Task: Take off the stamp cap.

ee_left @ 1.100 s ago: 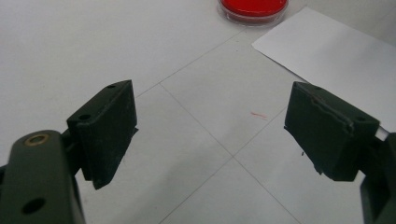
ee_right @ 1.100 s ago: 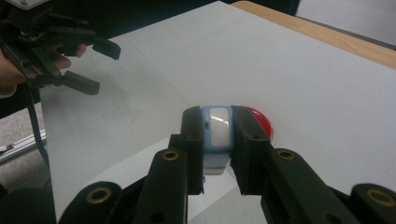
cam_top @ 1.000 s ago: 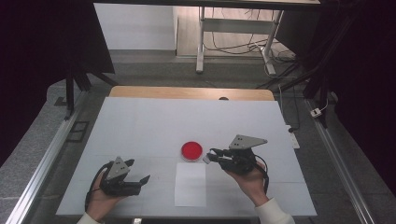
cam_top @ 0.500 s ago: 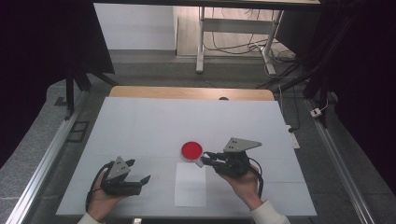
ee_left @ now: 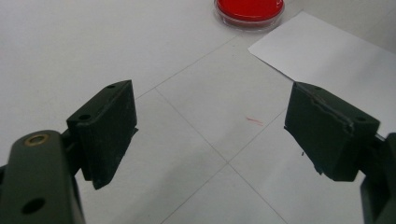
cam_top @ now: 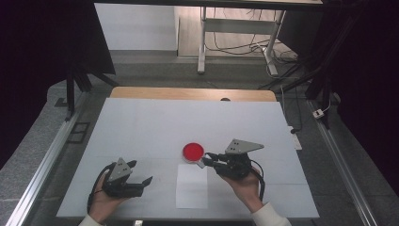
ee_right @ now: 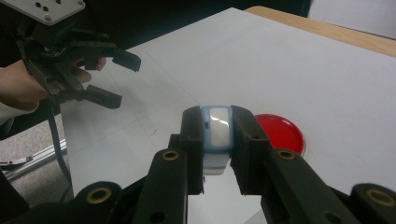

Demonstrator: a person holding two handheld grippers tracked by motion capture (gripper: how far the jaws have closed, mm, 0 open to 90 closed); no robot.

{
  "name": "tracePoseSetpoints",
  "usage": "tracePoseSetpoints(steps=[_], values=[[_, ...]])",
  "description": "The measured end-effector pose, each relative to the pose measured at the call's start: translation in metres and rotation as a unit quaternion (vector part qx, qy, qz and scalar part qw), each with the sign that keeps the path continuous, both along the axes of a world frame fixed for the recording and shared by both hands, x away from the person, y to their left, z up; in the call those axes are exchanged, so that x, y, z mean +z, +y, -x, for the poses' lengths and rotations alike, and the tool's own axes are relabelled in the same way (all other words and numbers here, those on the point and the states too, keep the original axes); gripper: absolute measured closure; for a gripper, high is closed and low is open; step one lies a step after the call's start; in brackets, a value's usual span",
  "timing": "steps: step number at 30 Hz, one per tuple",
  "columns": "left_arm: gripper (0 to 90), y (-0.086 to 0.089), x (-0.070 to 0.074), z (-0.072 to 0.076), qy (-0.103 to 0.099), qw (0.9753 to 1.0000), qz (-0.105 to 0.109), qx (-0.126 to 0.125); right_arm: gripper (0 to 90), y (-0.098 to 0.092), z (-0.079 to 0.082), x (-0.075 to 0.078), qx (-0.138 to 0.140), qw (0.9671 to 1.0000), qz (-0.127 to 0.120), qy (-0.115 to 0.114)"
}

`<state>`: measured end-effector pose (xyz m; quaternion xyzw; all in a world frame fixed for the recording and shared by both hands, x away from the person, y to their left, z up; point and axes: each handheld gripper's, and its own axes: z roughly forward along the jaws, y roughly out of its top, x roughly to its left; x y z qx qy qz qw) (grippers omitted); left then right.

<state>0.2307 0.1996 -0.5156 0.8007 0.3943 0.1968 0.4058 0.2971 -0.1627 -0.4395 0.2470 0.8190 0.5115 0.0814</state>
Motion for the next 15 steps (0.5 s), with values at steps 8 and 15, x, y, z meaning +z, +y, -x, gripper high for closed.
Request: tracePoseSetpoints(steps=[8,15], values=[[16.9,-0.006,0.003,0.0,-0.005,1.0,0.003,-0.003,74.8,0.0,0.0,-0.001,-0.009,0.9999,-0.004,-0.003],[16.9,-0.021,0.007,-0.002,-0.011,0.9998,0.0,-0.018,74.8,0.0,-0.001,-0.002,-0.017,0.9998,-0.005,-0.001]])
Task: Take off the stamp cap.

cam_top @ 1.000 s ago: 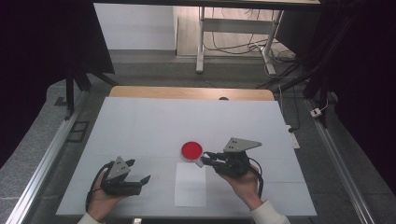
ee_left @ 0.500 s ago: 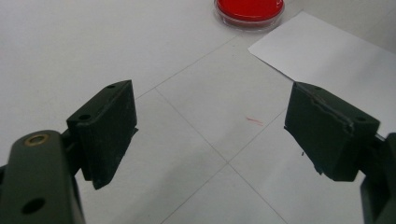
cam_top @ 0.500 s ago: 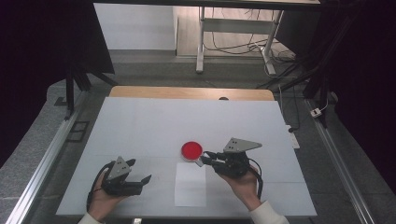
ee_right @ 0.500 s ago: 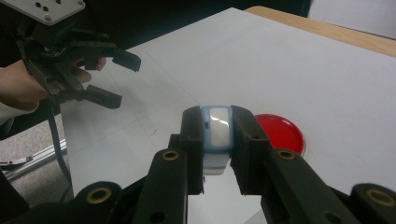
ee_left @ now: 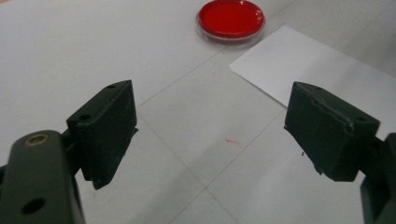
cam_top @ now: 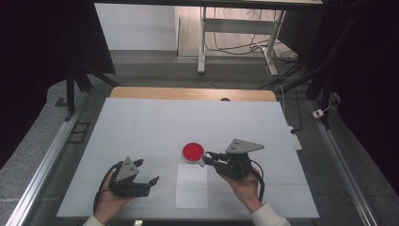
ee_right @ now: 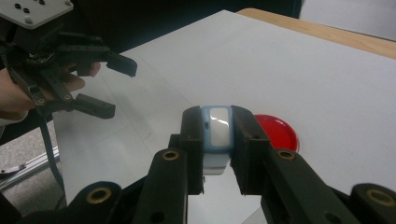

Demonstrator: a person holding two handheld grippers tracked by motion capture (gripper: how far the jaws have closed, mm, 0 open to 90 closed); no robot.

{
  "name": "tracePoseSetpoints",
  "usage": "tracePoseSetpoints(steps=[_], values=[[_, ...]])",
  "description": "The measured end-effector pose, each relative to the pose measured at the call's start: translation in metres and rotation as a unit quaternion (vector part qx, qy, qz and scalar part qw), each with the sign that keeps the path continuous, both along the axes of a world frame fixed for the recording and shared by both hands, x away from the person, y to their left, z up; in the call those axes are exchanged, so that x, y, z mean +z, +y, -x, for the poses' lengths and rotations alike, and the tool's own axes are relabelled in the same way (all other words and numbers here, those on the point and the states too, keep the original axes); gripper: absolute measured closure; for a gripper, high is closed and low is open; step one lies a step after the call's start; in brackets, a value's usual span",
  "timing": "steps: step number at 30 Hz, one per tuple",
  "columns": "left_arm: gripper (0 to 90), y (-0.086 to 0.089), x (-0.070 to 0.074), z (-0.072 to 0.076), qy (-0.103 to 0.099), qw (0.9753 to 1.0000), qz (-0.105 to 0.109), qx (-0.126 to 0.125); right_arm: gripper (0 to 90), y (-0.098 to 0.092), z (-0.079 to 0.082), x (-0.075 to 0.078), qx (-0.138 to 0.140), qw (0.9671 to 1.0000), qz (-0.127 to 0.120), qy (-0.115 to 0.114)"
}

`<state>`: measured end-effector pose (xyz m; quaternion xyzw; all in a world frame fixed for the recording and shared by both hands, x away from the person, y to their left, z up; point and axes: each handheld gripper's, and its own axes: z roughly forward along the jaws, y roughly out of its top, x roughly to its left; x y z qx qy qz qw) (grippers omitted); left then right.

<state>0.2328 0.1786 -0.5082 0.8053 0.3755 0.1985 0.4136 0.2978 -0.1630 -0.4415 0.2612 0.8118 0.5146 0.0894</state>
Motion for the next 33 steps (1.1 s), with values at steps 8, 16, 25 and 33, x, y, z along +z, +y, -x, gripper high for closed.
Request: tracePoseSetpoints(steps=[8,16,25,33], values=[[16.9,-0.014,0.005,-0.003,-0.006,0.9999,-0.001,-0.011,74.9,-0.001,-0.001,0.0,-0.005,1.0,-0.002,-0.001],[16.9,-0.029,0.011,-0.008,-0.014,0.9996,-0.003,-0.024,74.9,-0.003,-0.001,0.002,-0.01,0.9999,-0.006,-0.003],[17.0,-0.04,0.016,-0.012,-0.022,0.9994,-0.001,-0.028,74.9,-0.004,0.0,0.002,-0.015,0.9998,-0.009,-0.005],[17.0,-0.05,0.02,-0.016,-0.027,0.999,-0.001,-0.036,74.8,-0.005,0.0,0.003,-0.017,0.9998,-0.012,-0.007]])
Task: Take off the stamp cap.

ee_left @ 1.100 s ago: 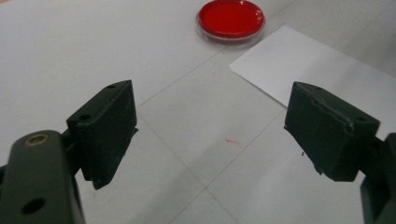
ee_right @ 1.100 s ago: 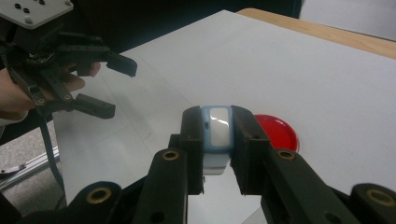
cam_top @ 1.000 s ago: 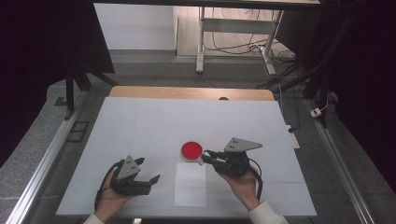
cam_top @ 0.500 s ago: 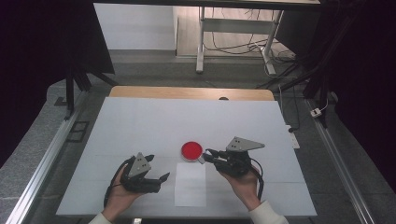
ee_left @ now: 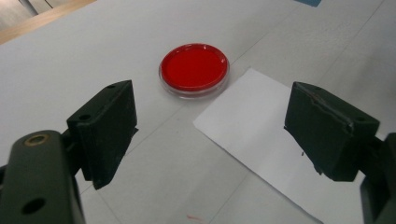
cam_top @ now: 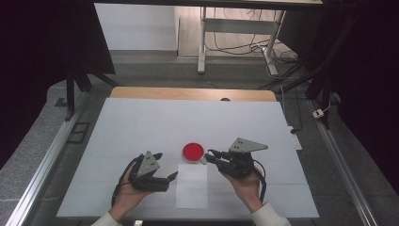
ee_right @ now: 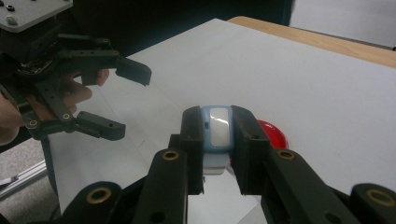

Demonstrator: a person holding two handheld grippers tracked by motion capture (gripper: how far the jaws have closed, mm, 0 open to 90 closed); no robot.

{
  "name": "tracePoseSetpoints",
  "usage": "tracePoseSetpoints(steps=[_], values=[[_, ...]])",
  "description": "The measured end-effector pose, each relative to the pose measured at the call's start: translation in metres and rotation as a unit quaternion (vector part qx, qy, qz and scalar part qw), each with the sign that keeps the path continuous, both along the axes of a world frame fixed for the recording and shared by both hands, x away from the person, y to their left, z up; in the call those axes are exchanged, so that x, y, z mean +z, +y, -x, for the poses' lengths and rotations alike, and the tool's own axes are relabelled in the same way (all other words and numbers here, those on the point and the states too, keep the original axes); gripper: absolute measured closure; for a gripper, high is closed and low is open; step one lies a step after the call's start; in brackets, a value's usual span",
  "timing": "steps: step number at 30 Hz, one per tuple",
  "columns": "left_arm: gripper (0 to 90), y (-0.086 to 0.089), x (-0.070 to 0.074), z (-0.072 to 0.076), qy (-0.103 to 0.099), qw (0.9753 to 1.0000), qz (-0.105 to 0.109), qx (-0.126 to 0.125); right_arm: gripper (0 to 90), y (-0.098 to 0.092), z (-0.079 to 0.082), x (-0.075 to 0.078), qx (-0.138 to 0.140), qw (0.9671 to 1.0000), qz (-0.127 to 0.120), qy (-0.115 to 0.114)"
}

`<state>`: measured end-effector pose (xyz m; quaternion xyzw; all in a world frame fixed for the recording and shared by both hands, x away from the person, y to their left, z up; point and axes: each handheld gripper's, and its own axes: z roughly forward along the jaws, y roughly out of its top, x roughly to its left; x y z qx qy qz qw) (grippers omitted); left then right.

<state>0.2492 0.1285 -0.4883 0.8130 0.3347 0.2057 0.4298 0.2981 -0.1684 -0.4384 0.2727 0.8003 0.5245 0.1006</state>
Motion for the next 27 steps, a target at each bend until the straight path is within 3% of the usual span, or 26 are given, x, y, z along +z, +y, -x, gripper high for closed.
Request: tracePoseSetpoints(steps=[27], values=[[17.0,-0.034,0.003,-0.009,-0.008,0.9996,-0.011,-0.023,74.8,-0.002,0.0,-0.001,-0.013,0.9999,-0.005,0.0]])
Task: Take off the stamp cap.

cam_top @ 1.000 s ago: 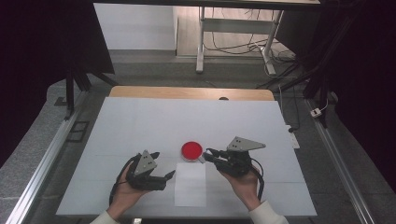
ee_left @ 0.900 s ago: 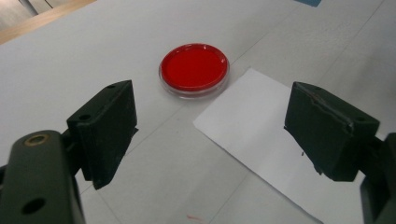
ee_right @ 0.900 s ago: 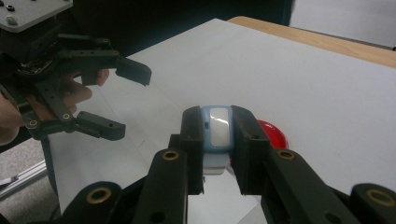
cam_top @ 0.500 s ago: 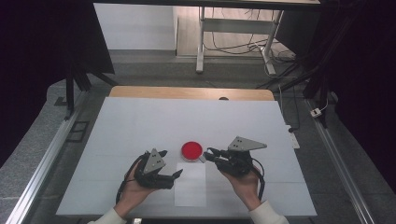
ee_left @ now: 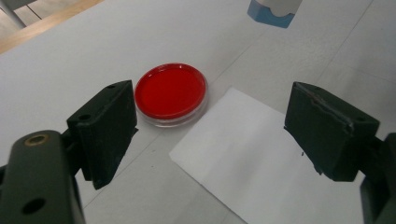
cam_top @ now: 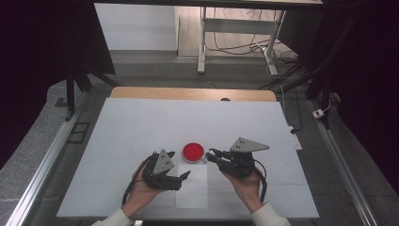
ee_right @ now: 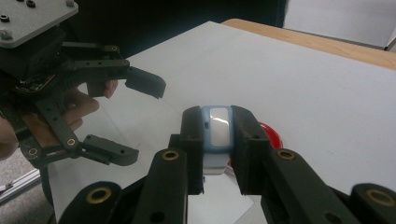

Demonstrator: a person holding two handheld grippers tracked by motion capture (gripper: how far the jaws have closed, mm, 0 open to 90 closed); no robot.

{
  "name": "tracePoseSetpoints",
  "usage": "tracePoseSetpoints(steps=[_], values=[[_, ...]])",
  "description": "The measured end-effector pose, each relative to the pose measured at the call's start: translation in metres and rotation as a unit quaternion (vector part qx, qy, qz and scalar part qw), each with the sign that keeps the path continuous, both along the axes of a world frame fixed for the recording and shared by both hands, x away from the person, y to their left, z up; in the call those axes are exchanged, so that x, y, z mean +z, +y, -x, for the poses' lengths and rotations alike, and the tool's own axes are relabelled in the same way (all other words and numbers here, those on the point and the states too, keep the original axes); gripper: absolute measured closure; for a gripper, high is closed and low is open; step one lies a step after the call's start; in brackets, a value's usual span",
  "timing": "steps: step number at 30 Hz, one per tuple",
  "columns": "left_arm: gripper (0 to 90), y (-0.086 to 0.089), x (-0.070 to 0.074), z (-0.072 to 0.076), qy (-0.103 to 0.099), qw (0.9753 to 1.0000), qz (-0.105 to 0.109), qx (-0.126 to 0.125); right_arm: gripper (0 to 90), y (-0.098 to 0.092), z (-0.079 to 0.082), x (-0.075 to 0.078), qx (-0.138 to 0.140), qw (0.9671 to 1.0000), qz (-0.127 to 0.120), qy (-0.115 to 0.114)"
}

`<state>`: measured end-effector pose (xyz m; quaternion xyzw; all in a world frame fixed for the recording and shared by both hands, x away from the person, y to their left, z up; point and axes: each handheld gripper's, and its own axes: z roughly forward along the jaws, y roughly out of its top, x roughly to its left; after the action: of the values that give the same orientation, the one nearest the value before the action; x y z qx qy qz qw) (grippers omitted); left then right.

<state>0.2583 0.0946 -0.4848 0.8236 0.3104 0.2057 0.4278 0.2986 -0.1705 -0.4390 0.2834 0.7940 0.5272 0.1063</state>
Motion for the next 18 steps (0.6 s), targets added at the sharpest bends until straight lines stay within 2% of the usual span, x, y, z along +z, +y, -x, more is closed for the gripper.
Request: tracePoseSetpoints(steps=[18], values=[[17.5,-0.021,-0.002,-0.005,-0.008,0.9999,-0.012,-0.009,74.8,0.0,-0.001,-0.002,-0.01,0.9999,-0.004,0.003]])
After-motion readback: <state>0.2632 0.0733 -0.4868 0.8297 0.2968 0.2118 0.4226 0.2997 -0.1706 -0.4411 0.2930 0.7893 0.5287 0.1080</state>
